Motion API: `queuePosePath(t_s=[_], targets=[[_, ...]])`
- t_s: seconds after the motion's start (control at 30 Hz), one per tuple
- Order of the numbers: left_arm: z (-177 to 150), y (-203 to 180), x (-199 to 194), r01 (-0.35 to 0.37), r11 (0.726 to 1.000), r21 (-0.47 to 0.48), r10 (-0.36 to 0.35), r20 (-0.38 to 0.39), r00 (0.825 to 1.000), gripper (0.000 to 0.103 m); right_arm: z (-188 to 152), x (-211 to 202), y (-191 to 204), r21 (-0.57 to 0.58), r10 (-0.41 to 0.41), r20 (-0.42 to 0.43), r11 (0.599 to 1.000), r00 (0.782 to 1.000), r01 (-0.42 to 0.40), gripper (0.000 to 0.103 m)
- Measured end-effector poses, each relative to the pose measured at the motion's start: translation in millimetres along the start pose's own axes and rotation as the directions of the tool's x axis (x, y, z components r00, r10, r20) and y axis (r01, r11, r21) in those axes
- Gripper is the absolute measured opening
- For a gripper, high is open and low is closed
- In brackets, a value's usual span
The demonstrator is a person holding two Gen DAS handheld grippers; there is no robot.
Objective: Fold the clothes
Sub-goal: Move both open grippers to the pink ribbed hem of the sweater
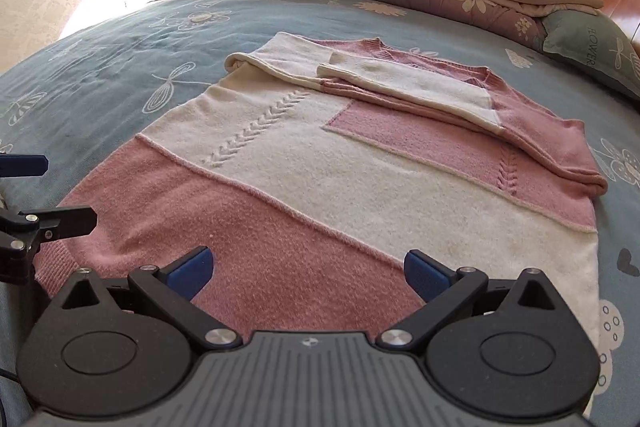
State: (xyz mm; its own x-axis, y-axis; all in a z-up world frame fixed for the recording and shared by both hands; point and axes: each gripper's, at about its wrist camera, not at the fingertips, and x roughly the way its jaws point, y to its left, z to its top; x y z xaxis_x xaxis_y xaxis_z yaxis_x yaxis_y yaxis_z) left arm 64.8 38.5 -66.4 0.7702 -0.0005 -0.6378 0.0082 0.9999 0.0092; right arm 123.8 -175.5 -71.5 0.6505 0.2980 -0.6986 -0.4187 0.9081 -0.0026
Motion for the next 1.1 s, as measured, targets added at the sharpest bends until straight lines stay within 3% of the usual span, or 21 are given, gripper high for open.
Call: queuePosePath(t_s=[0.1, 0.23, 0.43, 0.5, 0.67, 0.77, 0.87, 1.0, 1.1], targets=[[0.8, 10.6, -4.0, -0.024, 0.999, -0.021, 0.024, 0.000, 1.000, 0.102, 16.9, 21.8, 10.3, -0.034, 0.036, -0.008, 0.999, 0.999, -0.036, 0.103], [-1.2, 17.0, -6.2, -0.039, 0.999, -0.036, 0.038, -0.008, 0.999, 0.102, 8.8, 34.6, 18.3, -0.043, 0.084, -0.063, 0.995, 0.994, -0.086, 0.103], [-0.1, 0.6, -1.5, 0.004, 1.000, -0.001, -0.004, -0.023, 1.000, 0.102, -26.9, -8.0, 15.0, -0.059, 0.070, -0.046, 0.996, 0.996, -0.072, 0.103], [3.1, -9.7, -1.8, 0.037, 0.999, 0.022, -0.037, -0.023, 0.999, 0.102, -34.3, -23.5, 3.7, -0.009, 0.049, -0.039, 0.999, 0.998, -0.049, 0.103], [21.4, -43.1, -3.8, 0.145, 0.984, 0.104, -0.145, -0.004, 0.989, 0.102, -50.0, -40.1, -37.8, 0.104, -0.114, -0.055, 0.987, 0.992, 0.119, 0.103], [30.8, -60.1, 1.2, 0.187, 0.974, 0.127, -0.189, 0.002, 0.982, 0.102, -60.7, -41.6, -55.5, 0.174, -0.142, -0.073, 0.973, 0.987, 0.153, 0.103], [26.9, -71.0, 16.4, 0.233, 0.965, 0.123, -0.232, -0.022, 0.972, 0.102, -73.9, -42.9, -61.5, 0.232, -0.127, -0.052, 0.963, 0.991, 0.136, 0.103], [6.5, -77.1, 38.8, 0.221, 0.970, 0.100, -0.209, -0.118, 0.971, 0.102, -76.8, -43.1, -61.1, 0.238, -0.149, -0.050, 0.958, 0.988, 0.157, 0.103], [-5.2, -79.0, 42.0, 0.219, 0.970, 0.107, -0.204, -0.136, 0.970, 0.102, -78.7, -43.0, -61.3, 0.245, -0.163, -0.040, 0.955, 0.986, 0.168, 0.103]])
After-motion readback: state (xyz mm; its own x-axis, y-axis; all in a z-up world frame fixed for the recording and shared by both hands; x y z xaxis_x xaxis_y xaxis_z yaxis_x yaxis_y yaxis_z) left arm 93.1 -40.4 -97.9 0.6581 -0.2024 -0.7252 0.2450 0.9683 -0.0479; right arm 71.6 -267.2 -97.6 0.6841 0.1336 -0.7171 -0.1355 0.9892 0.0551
